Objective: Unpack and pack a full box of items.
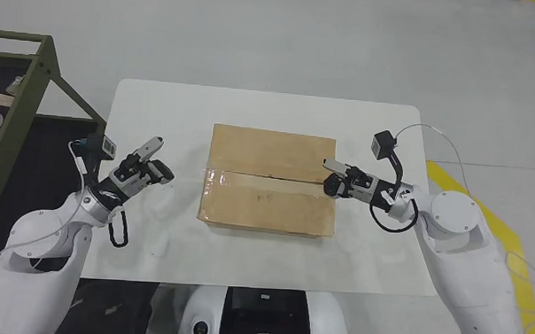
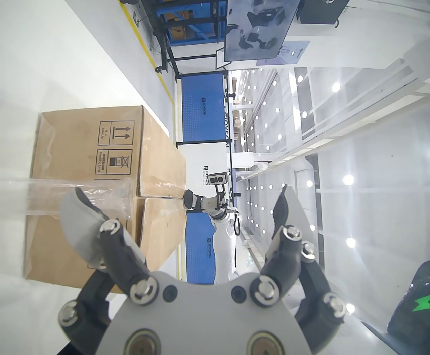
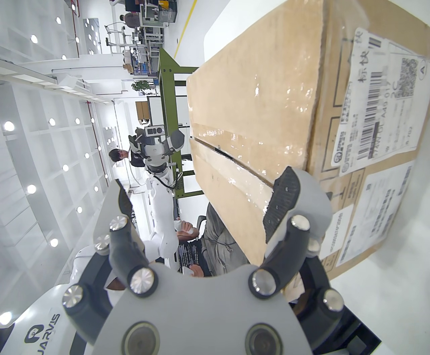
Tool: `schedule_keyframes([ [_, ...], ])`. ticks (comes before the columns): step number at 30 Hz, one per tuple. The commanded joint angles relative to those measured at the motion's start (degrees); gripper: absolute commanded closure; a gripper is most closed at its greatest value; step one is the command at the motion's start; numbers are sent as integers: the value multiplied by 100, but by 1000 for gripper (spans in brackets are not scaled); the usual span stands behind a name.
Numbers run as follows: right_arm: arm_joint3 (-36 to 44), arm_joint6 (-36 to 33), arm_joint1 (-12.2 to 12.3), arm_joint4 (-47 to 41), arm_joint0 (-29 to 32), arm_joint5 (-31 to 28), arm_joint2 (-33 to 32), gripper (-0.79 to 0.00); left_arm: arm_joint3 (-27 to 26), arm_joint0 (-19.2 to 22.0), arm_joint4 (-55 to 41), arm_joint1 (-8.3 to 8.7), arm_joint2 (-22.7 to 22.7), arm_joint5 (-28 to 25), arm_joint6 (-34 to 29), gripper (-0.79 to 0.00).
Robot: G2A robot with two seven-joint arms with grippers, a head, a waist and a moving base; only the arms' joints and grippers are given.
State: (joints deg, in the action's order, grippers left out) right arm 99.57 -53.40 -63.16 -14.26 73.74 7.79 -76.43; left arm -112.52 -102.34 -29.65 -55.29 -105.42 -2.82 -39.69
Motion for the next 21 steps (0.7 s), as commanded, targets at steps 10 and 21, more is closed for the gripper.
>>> schedule_keyframes([
  [10, 0, 0, 0, 0, 0, 0, 0, -785, 5, 7, 4, 1, 3, 2, -10, -785],
  [21, 0, 0, 0, 0, 0, 0, 0, -785, -316, -556, -49, -183, -24, -264, 2002, -785],
])
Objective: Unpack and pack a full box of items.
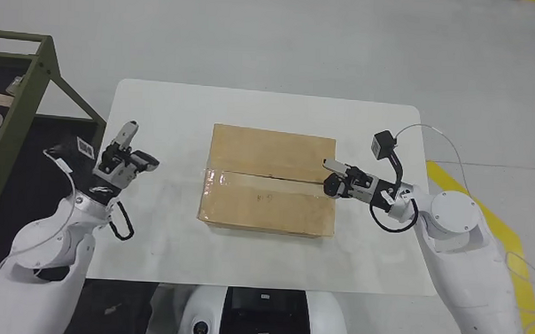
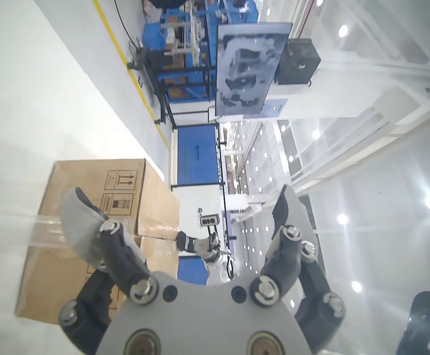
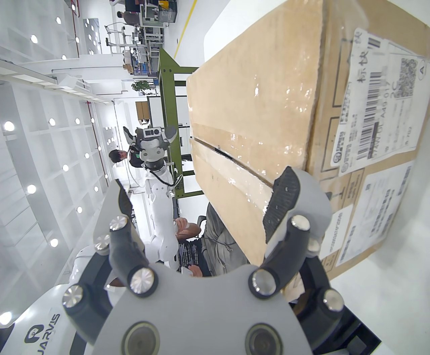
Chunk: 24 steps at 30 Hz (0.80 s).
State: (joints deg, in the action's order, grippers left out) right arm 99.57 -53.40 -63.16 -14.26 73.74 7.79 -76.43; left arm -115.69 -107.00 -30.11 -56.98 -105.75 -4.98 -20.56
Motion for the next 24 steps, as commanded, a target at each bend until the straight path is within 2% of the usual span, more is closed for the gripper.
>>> schedule_keyframes([
  [1, 0, 0, 0, 0, 0, 0, 0, -785, -2, -191, -3, -33, 36, -122, 173, -785],
  [7, 0, 0, 0, 0, 0, 0, 0, -785, -2, -760, 198, -147, 329, -949, 463, -785],
  [12, 0, 0, 0, 0, 0, 0, 0, -785, 120, -950, 83, -225, 617, -1402, 532, -785],
  [19, 0, 0, 0, 0, 0, 0, 0, -785, 314, -1042, 76, -289, 863, -1557, 436, -785],
  [24, 0, 0, 0, 0, 0, 0, 0, -785, 626, -883, 171, -334, 1111, -1480, 494, -785],
])
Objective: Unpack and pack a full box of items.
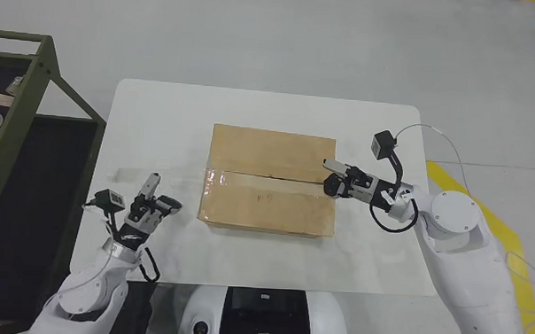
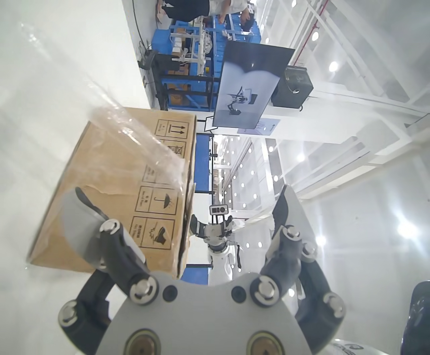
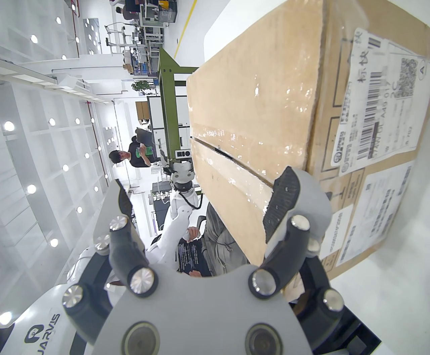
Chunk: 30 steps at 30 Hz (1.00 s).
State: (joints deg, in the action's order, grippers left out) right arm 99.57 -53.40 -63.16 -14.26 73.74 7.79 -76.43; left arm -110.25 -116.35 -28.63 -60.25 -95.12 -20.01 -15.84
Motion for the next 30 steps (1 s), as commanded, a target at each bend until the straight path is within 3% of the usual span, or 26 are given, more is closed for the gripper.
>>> schedule_keyframes([
  [1, 0, 0, 0, 0, 0, 0, 0, -785, 160, 137, 67, -16, 109, 88, 57, -785],
  [14, 0, 0, 0, 0, 0, 0, 0, -785, 1006, 1241, 422, -166, 831, 329, 610, -785],
  [23, 0, 0, 0, 0, 0, 0, 0, -785, 1273, 1432, 549, -253, 947, 68, 922, -785],
  [29, 0, 0, 0, 0, 0, 0, 0, -785, 1322, 1429, 392, -283, 824, -18, 940, -610],
  [30, 0, 0, 0, 0, 0, 0, 0, -785, 1328, 1429, 364, -288, 799, -23, 941, -526],
])
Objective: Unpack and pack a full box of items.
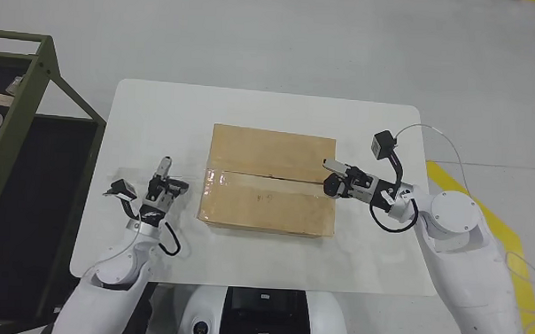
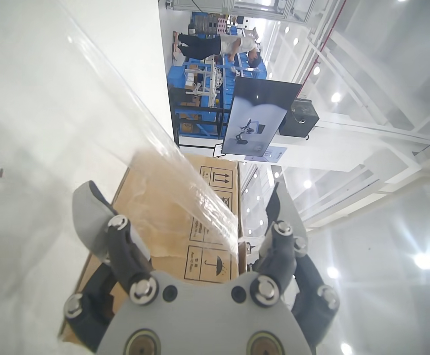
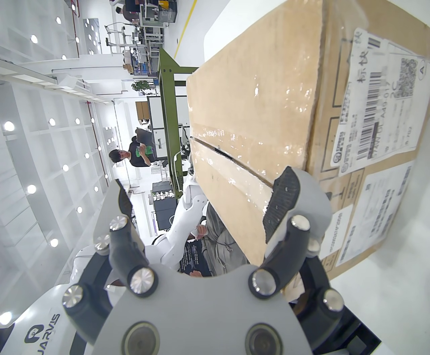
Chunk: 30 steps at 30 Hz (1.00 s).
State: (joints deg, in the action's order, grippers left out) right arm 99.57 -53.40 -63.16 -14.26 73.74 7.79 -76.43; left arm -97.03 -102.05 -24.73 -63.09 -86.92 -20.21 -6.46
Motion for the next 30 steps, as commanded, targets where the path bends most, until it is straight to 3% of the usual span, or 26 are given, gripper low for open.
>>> schedule_keyframes([
  [1, 0, 0, 0, 0, 0, 0, 0, -785, 10, -1, -42, -7, -44, -3, -2, -468],
  [20, 0, 0, 0, 0, 0, 0, 0, -785, 103, -55, -347, -85, -329, 216, -171, -314],
  [30, 0, 0, 0, 0, 0, 0, 0, -785, 125, -10, -421, -130, -381, 365, -259, -77],
])
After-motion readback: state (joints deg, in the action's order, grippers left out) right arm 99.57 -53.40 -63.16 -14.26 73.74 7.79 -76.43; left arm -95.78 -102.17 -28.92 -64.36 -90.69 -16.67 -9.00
